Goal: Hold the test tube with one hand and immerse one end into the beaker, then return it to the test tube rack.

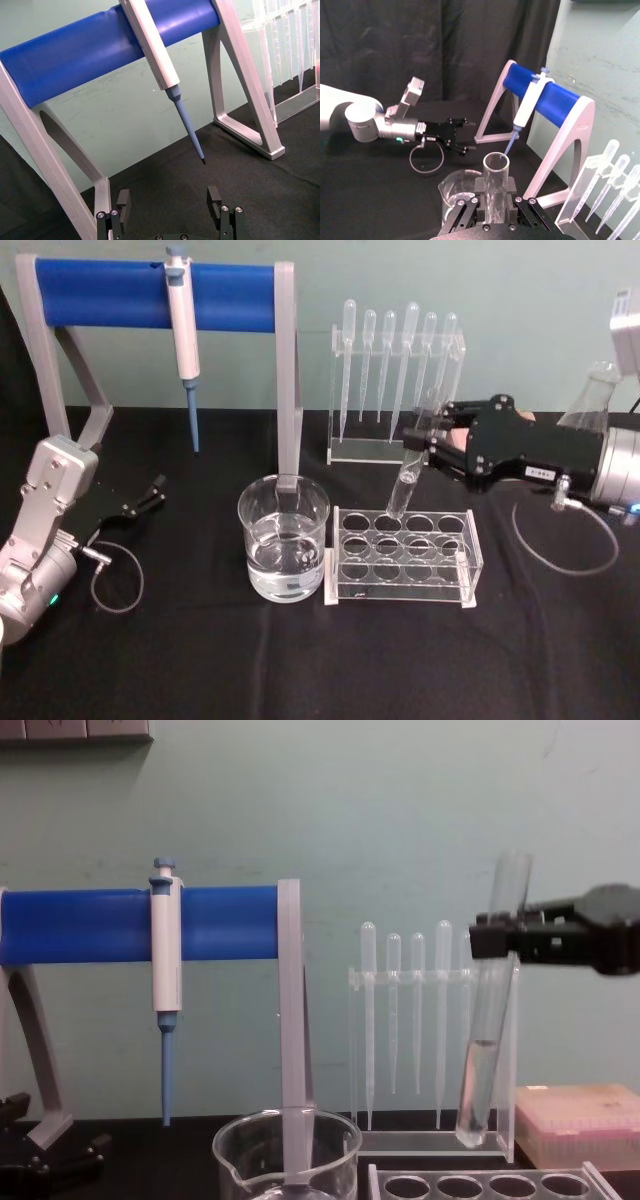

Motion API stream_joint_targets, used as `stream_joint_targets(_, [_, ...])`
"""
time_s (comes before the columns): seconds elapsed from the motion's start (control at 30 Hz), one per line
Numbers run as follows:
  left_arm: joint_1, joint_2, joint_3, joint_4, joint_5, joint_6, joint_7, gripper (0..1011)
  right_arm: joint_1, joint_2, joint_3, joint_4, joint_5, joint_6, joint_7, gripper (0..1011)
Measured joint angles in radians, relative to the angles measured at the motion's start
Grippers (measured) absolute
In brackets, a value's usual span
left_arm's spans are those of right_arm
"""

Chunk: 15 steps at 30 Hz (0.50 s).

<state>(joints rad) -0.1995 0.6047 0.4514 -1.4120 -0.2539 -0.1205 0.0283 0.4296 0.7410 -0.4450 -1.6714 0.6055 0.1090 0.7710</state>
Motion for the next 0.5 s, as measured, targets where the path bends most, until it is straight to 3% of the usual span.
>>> stream_joint_targets(0.3, [0.000,0.000,0.000,0.000,0.000,0.000,0.000,1000,0.040,0.013,-0.008,-0.022,0.033,0.046,-0.022,231])
stream_joint_targets(0.5, [0.000,0.000,0.000,0.000,0.000,0.000,0.000,1000,0.040,0.013,-0.008,-0.023,0.033,0.046,-0.023,231])
